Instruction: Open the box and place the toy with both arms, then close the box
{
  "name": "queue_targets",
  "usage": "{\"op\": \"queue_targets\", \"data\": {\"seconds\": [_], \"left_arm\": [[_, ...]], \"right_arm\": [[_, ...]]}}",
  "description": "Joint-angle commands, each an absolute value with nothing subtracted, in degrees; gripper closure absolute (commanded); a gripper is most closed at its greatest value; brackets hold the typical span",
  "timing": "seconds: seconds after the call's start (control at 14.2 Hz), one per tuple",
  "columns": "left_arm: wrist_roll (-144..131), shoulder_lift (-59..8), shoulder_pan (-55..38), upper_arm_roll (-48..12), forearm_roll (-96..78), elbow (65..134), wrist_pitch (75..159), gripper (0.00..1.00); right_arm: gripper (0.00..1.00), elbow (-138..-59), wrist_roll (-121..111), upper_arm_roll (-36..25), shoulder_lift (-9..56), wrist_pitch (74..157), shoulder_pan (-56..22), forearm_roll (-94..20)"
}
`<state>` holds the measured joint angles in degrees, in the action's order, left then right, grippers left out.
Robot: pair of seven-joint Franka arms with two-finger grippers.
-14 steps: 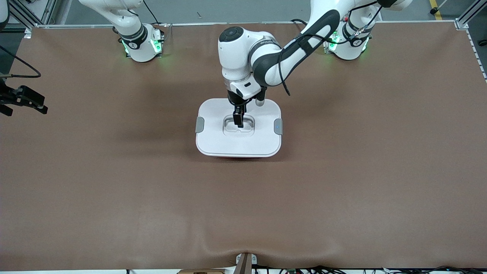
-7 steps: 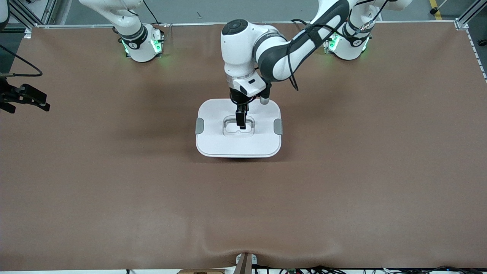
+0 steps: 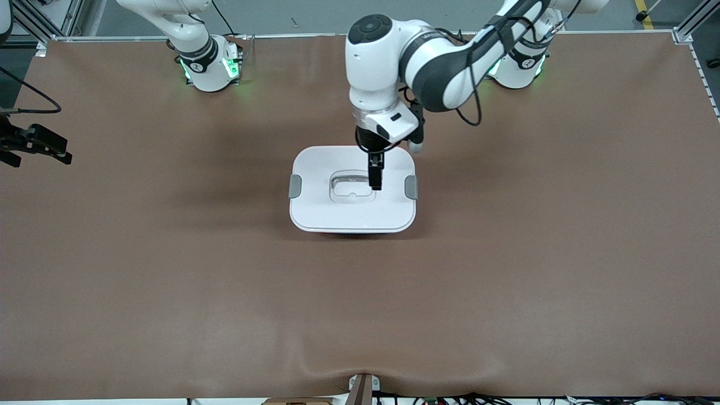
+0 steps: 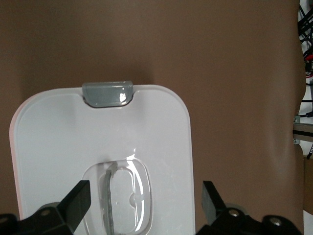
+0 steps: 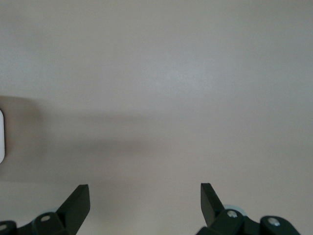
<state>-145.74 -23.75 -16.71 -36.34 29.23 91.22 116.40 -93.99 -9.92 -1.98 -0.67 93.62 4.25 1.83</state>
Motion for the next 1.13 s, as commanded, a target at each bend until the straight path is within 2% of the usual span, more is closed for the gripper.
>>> {"op": "queue_targets", "data": {"seconds": [0.0, 0.7, 1.06], "left_arm": [[-134.7, -20.3, -11.4, -36.8, 23.1, 91.9, 115.4, 0.00], [-88.5, -18.5, 1.7, -36.8, 19.9, 88.2, 102.3, 0.00], [-68.3, -17.3, 10.3, -36.8, 16.3, 87.3, 101.6, 0.00]], "right_arm": [[0.00, -93.4, -10.5, -1.1, -0.7, 93.4, 4.9, 2.8], [0.00, -92.5, -10.5, -1.0, -0.6, 93.1, 4.7, 2.7], [0.00, -92.3, -10.5, -1.0, 0.1, 93.3, 4.4, 2.0]]}}
